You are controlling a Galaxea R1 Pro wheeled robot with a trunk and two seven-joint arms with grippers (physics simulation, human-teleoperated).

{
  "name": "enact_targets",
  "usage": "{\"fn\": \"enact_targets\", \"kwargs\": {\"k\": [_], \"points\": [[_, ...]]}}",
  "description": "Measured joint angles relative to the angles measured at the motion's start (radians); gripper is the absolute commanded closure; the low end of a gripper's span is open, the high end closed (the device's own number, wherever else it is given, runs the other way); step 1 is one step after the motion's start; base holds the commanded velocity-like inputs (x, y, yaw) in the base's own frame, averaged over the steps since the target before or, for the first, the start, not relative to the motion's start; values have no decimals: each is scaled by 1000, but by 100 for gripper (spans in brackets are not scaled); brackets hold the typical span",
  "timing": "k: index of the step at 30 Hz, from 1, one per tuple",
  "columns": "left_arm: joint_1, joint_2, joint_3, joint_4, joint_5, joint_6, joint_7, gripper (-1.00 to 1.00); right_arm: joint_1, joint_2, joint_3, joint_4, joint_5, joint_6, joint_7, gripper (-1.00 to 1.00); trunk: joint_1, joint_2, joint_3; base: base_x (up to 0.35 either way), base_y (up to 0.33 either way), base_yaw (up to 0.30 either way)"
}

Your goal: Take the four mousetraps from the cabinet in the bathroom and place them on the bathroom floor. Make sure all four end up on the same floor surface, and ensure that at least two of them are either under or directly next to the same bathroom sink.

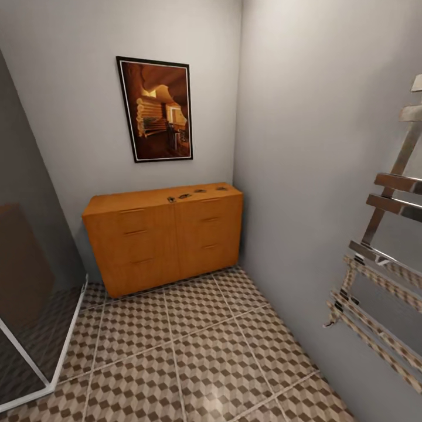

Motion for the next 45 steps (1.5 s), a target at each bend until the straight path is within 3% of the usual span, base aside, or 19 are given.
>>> {"fn": "enact_targets", "kwargs": {"k": [20,45], "points": [[0,0,0,0,0,0,1,-100,0,0,0,0,-1,0,0,-100,0,0,0,192,0,0],[0,0,0,0,1,0,1,-100,0,1,1,0,0,0,0,-100,0,0,0,17,0,0]]}}
